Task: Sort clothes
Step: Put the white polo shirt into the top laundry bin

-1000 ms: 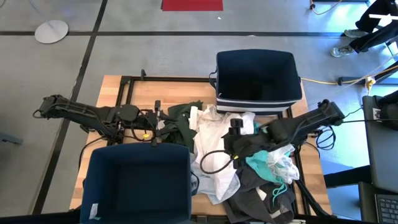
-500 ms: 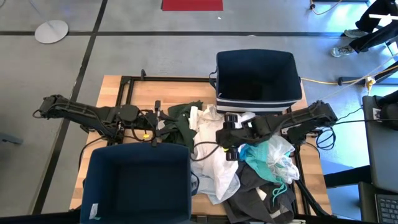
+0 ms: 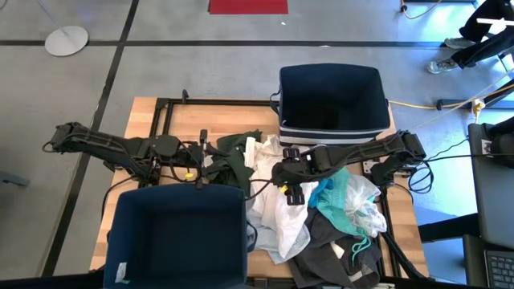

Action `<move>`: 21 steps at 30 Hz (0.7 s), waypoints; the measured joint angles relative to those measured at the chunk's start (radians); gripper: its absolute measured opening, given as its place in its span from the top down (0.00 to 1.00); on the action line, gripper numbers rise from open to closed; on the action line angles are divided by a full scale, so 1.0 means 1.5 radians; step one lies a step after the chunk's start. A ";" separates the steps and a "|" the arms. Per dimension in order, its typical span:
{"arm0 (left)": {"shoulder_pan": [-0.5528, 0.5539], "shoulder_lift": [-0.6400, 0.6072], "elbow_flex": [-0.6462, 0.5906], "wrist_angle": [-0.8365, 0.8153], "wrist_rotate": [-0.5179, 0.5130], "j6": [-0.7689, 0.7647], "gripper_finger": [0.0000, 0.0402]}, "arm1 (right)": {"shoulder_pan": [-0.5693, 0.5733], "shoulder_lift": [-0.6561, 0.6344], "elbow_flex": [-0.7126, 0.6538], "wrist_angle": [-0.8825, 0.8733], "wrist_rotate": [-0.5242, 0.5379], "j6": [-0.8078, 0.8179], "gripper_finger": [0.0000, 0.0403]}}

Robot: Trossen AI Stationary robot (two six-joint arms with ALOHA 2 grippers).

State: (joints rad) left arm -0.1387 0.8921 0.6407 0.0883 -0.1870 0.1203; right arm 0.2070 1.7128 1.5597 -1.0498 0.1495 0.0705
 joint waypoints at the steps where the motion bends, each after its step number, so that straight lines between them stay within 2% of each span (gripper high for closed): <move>1: 0.000 0.000 0.000 0.000 0.000 0.000 0.59 | 0.000 0.000 0.000 -0.005 0.000 0.000 0.38; 3: 0.000 0.000 0.000 -0.001 0.000 0.000 0.59 | 0.000 0.001 0.000 -0.020 0.002 0.000 0.38; 7: 0.000 0.000 0.000 -0.001 0.000 -0.001 0.59 | 0.000 0.006 0.001 -0.052 0.051 0.001 0.38; 15: 0.000 0.000 0.000 -0.002 0.000 -0.003 0.59 | 0.001 0.024 -0.001 -0.049 0.051 0.001 0.38; 21: 0.000 0.000 0.000 -0.003 0.000 -0.003 0.59 | -0.004 0.029 -0.061 -0.010 0.045 0.002 0.38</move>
State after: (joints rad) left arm -0.1387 0.8917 0.6407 0.0841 -0.1870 0.1154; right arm 0.2005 1.7557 1.4686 -1.0650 0.2173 0.0734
